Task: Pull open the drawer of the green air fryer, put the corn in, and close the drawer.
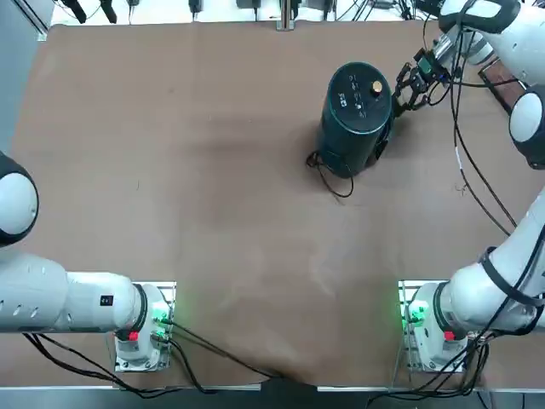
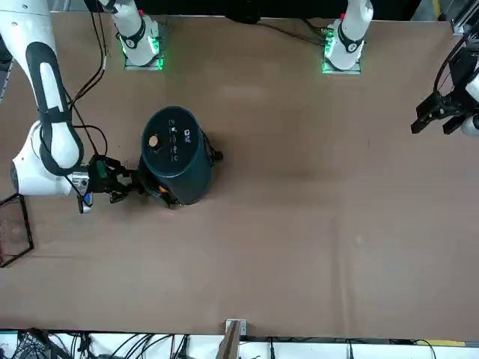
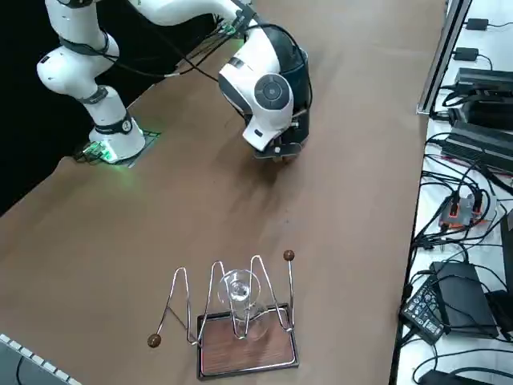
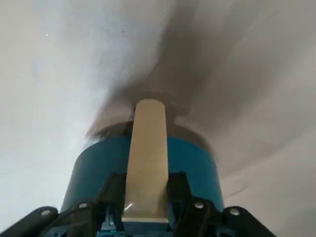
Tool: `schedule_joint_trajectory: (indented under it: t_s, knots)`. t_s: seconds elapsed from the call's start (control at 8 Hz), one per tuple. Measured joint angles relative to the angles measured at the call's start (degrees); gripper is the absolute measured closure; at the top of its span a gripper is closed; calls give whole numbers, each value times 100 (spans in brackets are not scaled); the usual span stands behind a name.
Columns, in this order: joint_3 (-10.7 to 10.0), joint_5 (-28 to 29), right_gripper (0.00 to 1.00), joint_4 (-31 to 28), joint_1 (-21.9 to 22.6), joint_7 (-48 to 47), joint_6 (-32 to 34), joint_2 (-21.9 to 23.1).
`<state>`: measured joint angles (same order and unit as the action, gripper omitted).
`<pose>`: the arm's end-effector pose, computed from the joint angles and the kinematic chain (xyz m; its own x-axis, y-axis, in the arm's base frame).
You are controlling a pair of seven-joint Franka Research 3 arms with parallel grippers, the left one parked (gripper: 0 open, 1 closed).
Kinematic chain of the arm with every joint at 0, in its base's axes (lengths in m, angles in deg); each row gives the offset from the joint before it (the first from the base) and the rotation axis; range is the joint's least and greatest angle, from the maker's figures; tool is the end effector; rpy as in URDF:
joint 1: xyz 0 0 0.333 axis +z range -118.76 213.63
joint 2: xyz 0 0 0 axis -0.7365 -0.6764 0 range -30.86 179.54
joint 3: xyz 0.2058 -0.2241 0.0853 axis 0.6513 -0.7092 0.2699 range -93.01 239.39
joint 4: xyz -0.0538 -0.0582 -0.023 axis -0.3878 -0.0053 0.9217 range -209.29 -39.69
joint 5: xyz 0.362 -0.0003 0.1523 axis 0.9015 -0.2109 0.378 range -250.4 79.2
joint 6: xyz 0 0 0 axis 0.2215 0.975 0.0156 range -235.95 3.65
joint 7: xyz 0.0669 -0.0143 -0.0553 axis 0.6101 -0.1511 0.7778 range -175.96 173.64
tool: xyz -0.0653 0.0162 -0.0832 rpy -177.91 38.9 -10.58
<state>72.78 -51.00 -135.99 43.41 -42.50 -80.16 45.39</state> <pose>0.6152 -0.0060 0.2509 0.3584 -0.7139 -0.6015 -0.9032 -0.4282 -0.0299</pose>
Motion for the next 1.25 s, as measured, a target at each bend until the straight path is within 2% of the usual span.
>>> schedule_joint_trajectory:
  t_s: [1.25]
  knots:
    - [-35,26,54,8,33,-348,31,16]
